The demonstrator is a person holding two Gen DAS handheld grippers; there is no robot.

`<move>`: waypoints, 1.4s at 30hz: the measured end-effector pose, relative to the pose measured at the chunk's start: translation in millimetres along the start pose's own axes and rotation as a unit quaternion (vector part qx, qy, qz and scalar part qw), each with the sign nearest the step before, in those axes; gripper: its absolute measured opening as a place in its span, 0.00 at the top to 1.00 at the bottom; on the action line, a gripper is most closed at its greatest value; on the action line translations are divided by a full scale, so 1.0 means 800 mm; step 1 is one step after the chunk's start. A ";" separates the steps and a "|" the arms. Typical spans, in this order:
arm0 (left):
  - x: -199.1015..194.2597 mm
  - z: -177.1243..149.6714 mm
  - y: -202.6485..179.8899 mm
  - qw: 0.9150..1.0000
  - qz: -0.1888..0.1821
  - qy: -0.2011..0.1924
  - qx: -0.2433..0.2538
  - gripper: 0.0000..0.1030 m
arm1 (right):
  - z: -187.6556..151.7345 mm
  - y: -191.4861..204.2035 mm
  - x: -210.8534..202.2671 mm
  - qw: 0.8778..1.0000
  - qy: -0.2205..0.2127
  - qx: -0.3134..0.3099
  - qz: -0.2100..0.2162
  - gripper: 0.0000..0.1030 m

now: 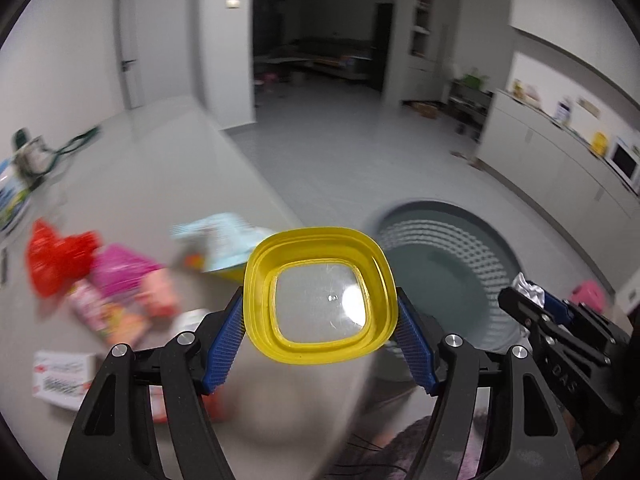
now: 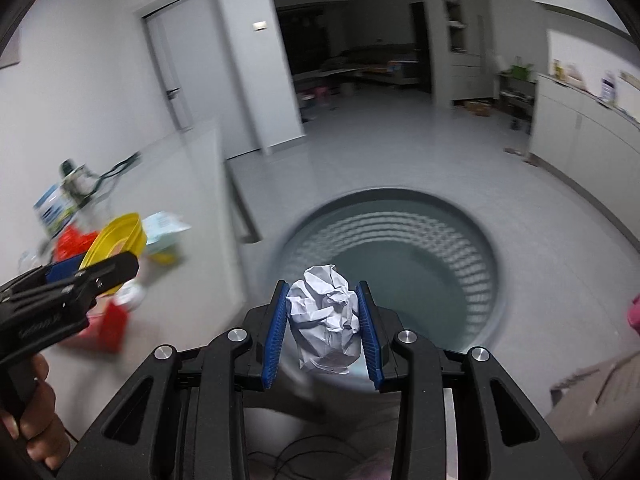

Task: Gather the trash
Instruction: 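Carry paper and lid over the grey basket and open both grippers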

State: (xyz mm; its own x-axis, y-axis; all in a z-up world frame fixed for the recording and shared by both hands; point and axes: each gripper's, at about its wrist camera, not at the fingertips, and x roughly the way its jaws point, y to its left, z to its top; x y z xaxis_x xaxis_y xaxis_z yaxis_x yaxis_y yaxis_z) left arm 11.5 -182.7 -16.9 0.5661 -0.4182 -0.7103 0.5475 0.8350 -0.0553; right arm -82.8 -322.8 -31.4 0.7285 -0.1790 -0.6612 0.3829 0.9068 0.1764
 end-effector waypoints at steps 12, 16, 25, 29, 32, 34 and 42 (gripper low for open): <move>0.102 0.007 -0.078 0.997 -0.035 0.058 0.046 0.34 | -0.001 -0.074 0.060 0.999 0.048 0.022 0.001 0.68; 0.122 0.005 -0.081 0.996 -0.034 0.069 0.049 0.33 | -0.003 -0.084 0.078 0.998 0.061 0.027 0.008 0.68; 0.141 0.003 -0.095 0.995 -0.032 0.084 0.052 0.31 | -0.002 -0.089 0.093 0.997 0.066 0.029 0.014 0.68; 0.141 0.001 -0.097 0.995 -0.033 0.086 0.049 0.28 | -0.003 -0.093 0.091 0.998 0.061 0.028 0.009 0.54; 0.139 0.001 -0.097 0.995 -0.031 0.086 0.047 0.25 | -0.005 -0.096 0.087 0.998 0.052 0.029 0.005 0.45; 0.139 0.001 -0.099 0.995 -0.030 0.087 0.047 0.24 | -0.004 -0.098 0.085 0.998 0.051 0.032 0.003 0.45; 0.136 -0.002 -0.103 0.995 -0.026 0.087 0.048 0.24 | -0.008 -0.102 0.080 0.998 0.048 0.040 0.001 0.45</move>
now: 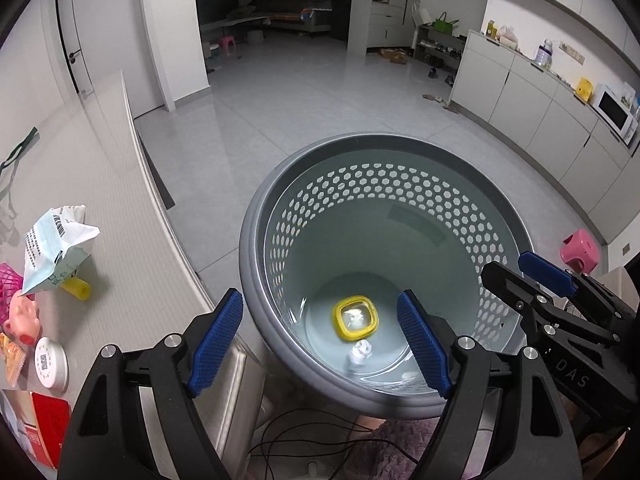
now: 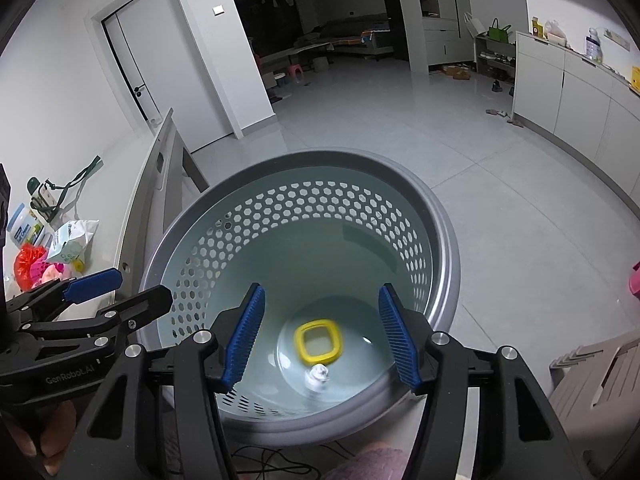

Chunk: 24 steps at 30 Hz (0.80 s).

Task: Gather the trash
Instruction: 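Carry paper and lid over the grey basket and open both grippers, then move both open grippers back toward the table items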

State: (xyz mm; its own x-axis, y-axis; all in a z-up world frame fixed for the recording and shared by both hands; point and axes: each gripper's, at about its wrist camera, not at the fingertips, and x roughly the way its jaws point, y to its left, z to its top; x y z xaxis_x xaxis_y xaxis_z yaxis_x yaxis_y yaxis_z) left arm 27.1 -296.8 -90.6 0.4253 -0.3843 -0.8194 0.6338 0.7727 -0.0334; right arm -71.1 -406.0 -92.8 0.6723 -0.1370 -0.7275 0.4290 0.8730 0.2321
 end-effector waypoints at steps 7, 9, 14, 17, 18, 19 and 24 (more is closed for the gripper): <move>-0.010 -0.006 0.008 1.000 0.002 -0.006 -0.006 0.24 | -0.002 0.005 -0.011 1.000 -0.004 0.001 0.000 0.45; -0.015 -0.006 0.012 1.000 0.003 -0.010 -0.007 0.24 | -0.004 0.007 -0.014 1.000 -0.006 0.001 0.001 0.45; -0.034 -0.010 0.020 1.000 0.008 -0.023 -0.008 0.24 | -0.007 0.021 -0.027 1.000 -0.010 -0.003 0.003 0.45; -0.049 -0.014 0.028 0.999 0.012 -0.033 -0.013 0.24 | -0.009 0.030 -0.037 1.000 -0.014 -0.007 0.005 0.45; -0.052 -0.015 0.031 0.999 0.013 -0.035 -0.014 0.24 | -0.010 0.033 -0.039 1.000 -0.015 -0.008 0.005 0.45; -0.057 -0.017 0.034 0.999 0.014 -0.038 -0.016 0.24 | -0.011 0.038 -0.043 1.000 -0.017 -0.011 0.007 0.45; -0.079 -0.024 0.051 0.998 0.019 -0.050 -0.024 0.24 | -0.016 0.058 -0.056 1.000 -0.022 -0.019 0.012 0.45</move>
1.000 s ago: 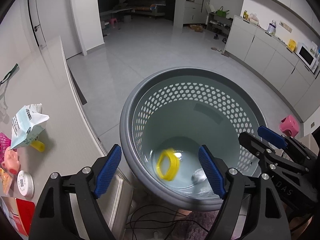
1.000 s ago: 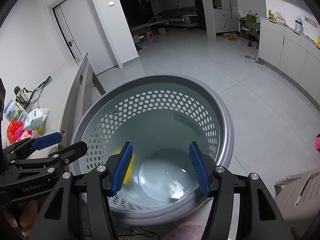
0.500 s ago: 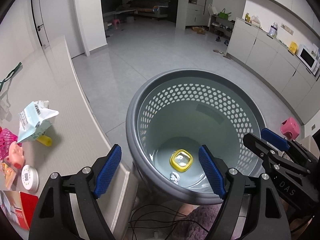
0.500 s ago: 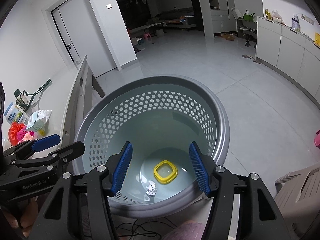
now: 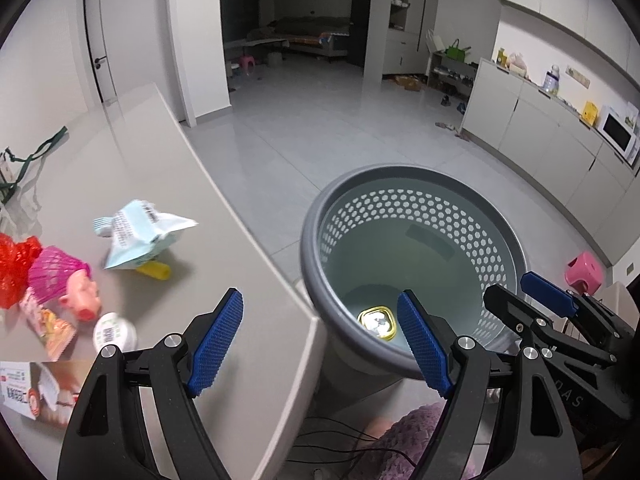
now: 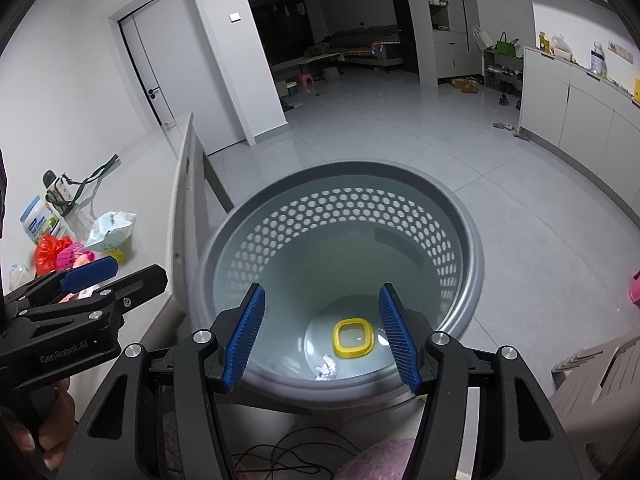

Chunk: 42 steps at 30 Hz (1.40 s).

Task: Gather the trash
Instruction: 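Move both open grippers back toward the table items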

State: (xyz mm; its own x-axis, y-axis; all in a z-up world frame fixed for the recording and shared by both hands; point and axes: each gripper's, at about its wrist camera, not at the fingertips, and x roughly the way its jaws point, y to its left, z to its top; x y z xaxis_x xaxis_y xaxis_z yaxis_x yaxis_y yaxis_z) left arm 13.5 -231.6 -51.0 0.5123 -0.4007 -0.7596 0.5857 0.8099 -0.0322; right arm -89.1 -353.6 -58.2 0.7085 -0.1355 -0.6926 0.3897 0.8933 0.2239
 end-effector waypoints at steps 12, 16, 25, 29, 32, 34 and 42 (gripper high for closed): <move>-0.041 -0.015 0.056 0.999 0.017 -0.023 -0.027 0.24 | -0.011 0.055 -0.017 1.000 -0.004 -0.017 0.010 0.45; -0.056 -0.023 0.080 0.998 0.027 -0.031 -0.039 0.24 | -0.017 0.078 -0.017 0.999 -0.003 -0.030 0.021 0.45; -0.089 -0.042 0.120 0.996 0.048 -0.049 -0.056 0.24 | -0.024 0.128 -0.019 0.997 -0.008 -0.058 0.045 0.45; -0.100 -0.049 0.137 0.995 0.056 -0.056 -0.065 0.24 | -0.026 0.149 -0.017 0.996 -0.010 -0.067 0.055 0.45; -0.105 -0.057 0.151 0.994 0.065 -0.057 -0.071 0.24 | -0.026 0.161 -0.016 0.995 -0.009 -0.073 0.061 0.45; -0.109 -0.062 0.160 0.993 0.070 -0.057 -0.075 0.24 | -0.027 0.172 -0.015 0.995 -0.009 -0.080 0.066 0.45; -0.127 -0.083 0.195 0.989 0.095 -0.060 -0.096 0.24 | -0.027 0.209 -0.018 0.991 -0.011 -0.104 0.085 0.45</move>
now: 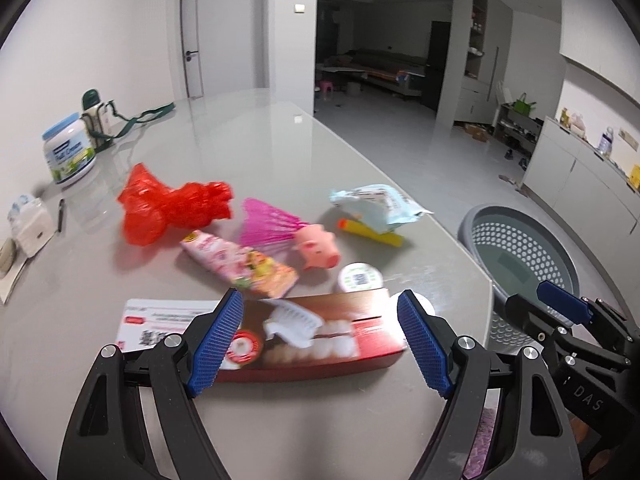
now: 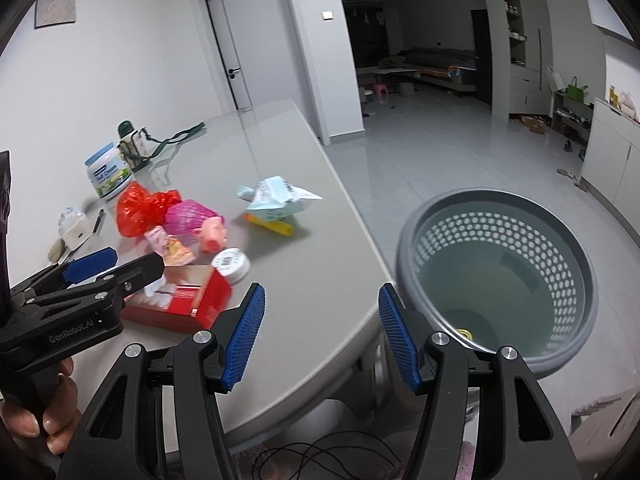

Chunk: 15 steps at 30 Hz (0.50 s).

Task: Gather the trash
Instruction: 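Move both open grippers back toward the table items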

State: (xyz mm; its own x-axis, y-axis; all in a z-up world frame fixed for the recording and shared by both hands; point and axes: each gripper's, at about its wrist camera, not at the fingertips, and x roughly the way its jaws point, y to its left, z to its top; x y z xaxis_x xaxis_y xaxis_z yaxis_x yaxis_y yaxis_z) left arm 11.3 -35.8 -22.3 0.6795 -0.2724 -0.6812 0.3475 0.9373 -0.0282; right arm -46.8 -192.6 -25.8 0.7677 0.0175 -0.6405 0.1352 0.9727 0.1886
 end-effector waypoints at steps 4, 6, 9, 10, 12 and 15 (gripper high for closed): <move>-0.011 -0.003 0.018 1.000 0.011 -0.007 -0.010 0.24 | 0.004 0.019 0.004 1.000 0.000 -0.013 0.008 0.45; -0.016 -0.004 0.027 1.000 0.016 -0.012 -0.016 0.24 | 0.005 0.027 0.005 1.000 0.000 -0.019 0.012 0.45; -0.022 -0.006 0.041 0.999 0.024 -0.016 -0.025 0.24 | 0.007 0.039 0.006 0.999 0.000 -0.029 0.020 0.45; -0.024 -0.008 0.044 0.999 0.027 -0.017 -0.028 0.24 | 0.008 0.045 0.007 0.999 -0.001 -0.033 0.023 0.45; -0.028 -0.010 0.053 0.999 0.033 -0.019 -0.033 0.24 | 0.008 0.053 0.008 0.999 -0.002 -0.039 0.027 0.45; -0.032 -0.015 0.066 0.998 0.042 -0.021 -0.041 0.24 | 0.007 0.068 0.010 0.998 -0.002 -0.052 0.036 0.45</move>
State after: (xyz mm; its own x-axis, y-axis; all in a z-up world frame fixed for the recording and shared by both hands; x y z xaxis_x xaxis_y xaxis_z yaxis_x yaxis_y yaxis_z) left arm 4.5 23.6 -14.8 0.7307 -0.1989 -0.6531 0.2347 0.9715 -0.0332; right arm -29.9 -140.5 -16.3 0.7760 0.0876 -0.6246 0.0144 0.9876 0.1565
